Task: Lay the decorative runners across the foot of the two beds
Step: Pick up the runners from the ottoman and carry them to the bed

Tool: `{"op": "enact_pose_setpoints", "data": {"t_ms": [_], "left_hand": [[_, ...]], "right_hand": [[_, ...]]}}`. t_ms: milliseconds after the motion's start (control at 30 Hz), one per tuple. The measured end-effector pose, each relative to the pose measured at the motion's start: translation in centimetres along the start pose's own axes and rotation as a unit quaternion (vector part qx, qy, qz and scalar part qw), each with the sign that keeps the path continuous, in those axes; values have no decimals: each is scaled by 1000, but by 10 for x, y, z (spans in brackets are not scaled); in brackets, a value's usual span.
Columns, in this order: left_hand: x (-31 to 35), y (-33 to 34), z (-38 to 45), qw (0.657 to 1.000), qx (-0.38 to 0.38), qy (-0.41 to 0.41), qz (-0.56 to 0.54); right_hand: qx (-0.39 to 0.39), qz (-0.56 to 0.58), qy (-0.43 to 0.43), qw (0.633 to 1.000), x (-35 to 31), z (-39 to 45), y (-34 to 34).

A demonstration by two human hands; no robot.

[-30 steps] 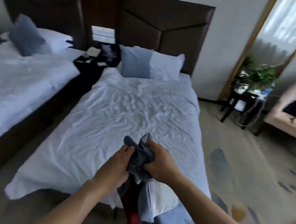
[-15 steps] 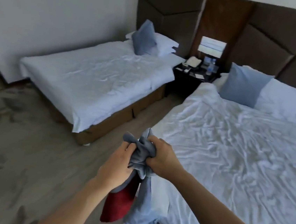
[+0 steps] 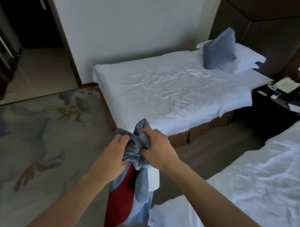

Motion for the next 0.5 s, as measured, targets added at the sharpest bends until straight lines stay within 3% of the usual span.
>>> {"op": "enact_pose_setpoints", "data": {"t_ms": [500], "left_hand": [[-221,-72,292,999,34,-8,-25]], "right_hand": [[-34,-22,-26,999,26,377,71]]}}
Point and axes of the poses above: each hand's wrist, its own z-axis towards the middle knuckle, its own y-axis out of the palm, x = y × z, the point moved 2 cm from there along z, towards the middle knuckle, and after that the axes turned 8 degrees about -y, right-handed, at the moved point
